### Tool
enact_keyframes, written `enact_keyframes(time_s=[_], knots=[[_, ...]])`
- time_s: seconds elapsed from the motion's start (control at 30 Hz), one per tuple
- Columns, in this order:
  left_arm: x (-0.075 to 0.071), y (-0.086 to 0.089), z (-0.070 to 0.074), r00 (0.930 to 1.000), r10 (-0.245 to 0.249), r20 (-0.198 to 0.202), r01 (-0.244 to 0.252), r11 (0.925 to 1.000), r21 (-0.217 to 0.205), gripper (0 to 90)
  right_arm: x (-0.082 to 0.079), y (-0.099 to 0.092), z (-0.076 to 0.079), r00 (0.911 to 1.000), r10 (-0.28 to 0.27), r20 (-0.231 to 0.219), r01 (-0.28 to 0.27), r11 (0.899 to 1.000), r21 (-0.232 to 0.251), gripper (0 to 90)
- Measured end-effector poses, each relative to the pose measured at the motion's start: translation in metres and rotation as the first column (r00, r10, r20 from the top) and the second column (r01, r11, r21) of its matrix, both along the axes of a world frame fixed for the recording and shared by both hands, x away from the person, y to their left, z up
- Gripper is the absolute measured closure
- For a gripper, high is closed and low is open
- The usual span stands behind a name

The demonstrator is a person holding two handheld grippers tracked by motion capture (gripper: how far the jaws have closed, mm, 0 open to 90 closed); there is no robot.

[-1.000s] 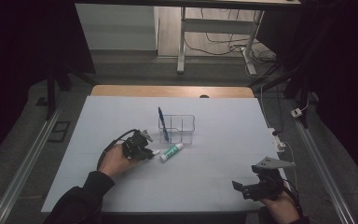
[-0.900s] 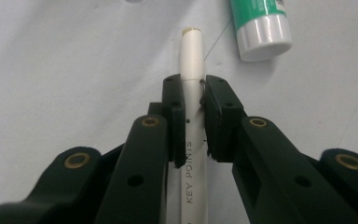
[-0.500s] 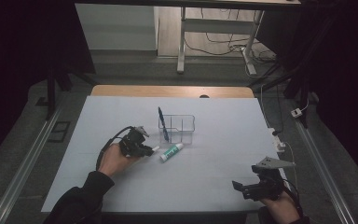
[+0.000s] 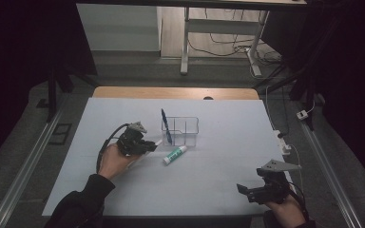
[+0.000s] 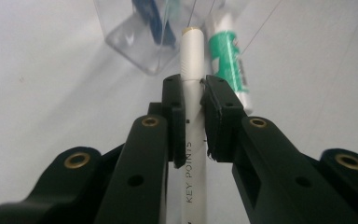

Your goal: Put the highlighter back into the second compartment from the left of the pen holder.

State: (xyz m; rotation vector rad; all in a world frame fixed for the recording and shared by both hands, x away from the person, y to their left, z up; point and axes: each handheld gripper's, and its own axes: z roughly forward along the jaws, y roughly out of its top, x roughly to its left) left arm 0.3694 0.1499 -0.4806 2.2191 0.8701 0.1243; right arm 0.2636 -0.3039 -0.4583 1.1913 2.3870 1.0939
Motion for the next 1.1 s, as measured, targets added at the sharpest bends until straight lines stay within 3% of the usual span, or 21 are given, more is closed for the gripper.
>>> enact_keyframes(time_s=[0.27,0.63,1.1], knots=[[-0.004,0.001,0.012,0.9993,0.018,0.034,-0.016,0.9990,-0.043,78.3,0.000,0.000,0.000,1.0000,0.001,-0.002,-0.001,1.000,-0.001,0.0],[-0.004,-0.003,0.026,0.9974,0.026,0.067,-0.021,0.9973,-0.070,78.3,0.000,0.000,0.000,1.0000,-0.001,-0.004,0.001,1.000,-0.002,0.0],[0.013,-0.024,0.060,0.9900,0.035,0.137,-0.017,0.9910,-0.133,78.3,0.000,0.000,0.000,1.0000,0.001,-0.003,-0.001,1.000,0.003,0.0]])
